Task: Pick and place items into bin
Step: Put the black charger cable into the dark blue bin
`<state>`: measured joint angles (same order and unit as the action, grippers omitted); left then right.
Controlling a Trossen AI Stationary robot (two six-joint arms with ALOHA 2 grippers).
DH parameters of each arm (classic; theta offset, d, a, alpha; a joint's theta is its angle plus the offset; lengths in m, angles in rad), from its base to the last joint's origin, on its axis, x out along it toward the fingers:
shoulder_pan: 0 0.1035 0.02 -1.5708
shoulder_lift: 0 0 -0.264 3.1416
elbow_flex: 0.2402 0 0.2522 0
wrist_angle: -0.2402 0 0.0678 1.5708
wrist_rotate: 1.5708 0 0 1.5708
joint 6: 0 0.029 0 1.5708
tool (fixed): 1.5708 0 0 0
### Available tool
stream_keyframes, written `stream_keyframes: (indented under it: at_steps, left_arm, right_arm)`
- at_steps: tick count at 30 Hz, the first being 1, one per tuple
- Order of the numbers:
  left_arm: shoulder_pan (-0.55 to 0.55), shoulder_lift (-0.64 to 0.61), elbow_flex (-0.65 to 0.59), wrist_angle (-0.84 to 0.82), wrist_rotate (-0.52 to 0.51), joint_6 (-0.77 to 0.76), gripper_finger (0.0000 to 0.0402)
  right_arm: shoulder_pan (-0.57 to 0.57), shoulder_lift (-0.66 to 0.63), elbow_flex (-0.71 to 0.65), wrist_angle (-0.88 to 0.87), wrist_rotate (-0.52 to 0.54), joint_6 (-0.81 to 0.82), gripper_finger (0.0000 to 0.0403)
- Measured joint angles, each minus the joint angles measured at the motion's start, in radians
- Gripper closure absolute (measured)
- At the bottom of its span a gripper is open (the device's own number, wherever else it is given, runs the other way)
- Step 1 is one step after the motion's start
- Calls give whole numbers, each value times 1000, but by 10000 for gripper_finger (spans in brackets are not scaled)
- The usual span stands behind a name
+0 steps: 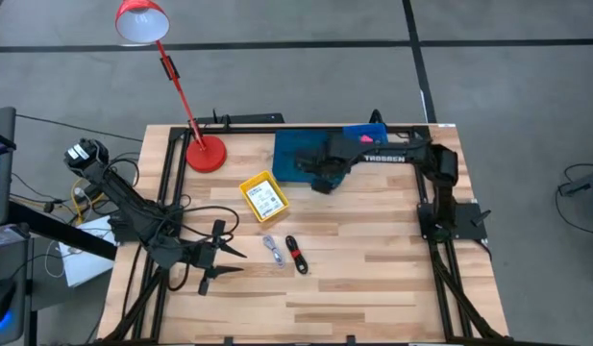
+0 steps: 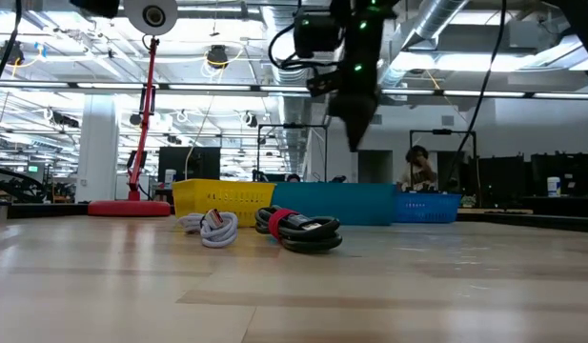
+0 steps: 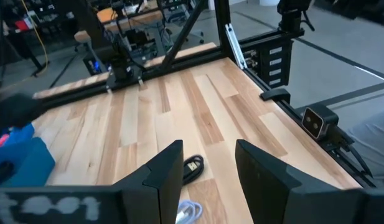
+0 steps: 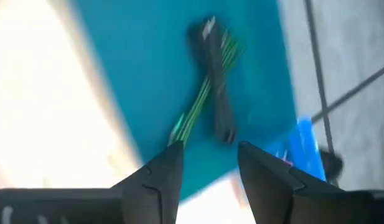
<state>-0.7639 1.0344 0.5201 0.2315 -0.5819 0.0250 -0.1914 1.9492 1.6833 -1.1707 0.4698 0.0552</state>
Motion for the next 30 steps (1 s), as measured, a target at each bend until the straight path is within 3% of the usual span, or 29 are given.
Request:
stream_keyframes:
  at_steps: [9, 15, 18, 22, 26, 30]
  left_arm:
    - [2, 0, 0, 32, -2, 4, 264]
    - [77, 0, 0, 152, 4, 73, 264]
    - [156, 0, 0, 168, 72, 112, 264]
    - [280, 0, 14, 165, 237, 119, 264]
    - [385, 0, 61, 89, 380, 120, 264]
    - [460, 42, 141, -17, 443, 121, 264]
  right_arm:
    - [271, -1, 0, -385, -1, 180, 266]
    - [475, -2, -6, -397, 21, 291, 264]
    - [564, -2, -6, -400, 64, 346, 262]
    - [650, -2, -6, -400, 96, 442, 263]
    - [710, -2, -6, -400, 100, 531, 266]
    - [754, -2, -6, -400, 88, 606, 265]
